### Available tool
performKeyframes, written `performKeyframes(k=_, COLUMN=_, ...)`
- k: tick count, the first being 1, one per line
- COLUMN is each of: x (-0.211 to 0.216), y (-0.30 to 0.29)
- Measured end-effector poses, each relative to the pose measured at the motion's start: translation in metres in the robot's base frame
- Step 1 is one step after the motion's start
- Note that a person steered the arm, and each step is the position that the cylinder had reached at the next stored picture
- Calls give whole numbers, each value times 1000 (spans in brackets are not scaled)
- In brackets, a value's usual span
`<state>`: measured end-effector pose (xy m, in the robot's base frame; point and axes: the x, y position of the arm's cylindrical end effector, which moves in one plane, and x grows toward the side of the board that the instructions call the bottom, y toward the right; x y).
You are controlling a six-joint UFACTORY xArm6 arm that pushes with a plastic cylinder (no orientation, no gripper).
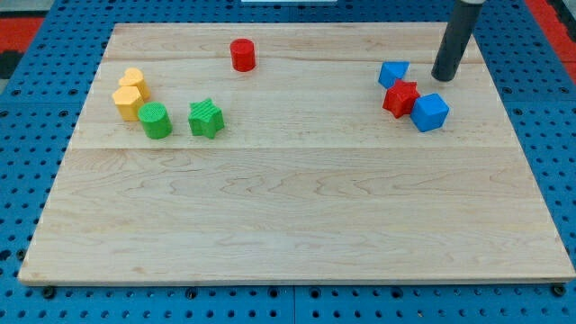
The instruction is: Move the red circle towards the line of blocks
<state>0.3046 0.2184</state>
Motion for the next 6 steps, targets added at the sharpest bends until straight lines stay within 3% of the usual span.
performKeyframes(k=1, x=4, y=-59)
performKeyframes(k=2, x=-24, y=-72)
performKeyframes(k=4, x=-60, y=-247)
performKeyframes(k=5, x=-93, y=-273)
performKeyframes(k=6, x=-56, y=-300)
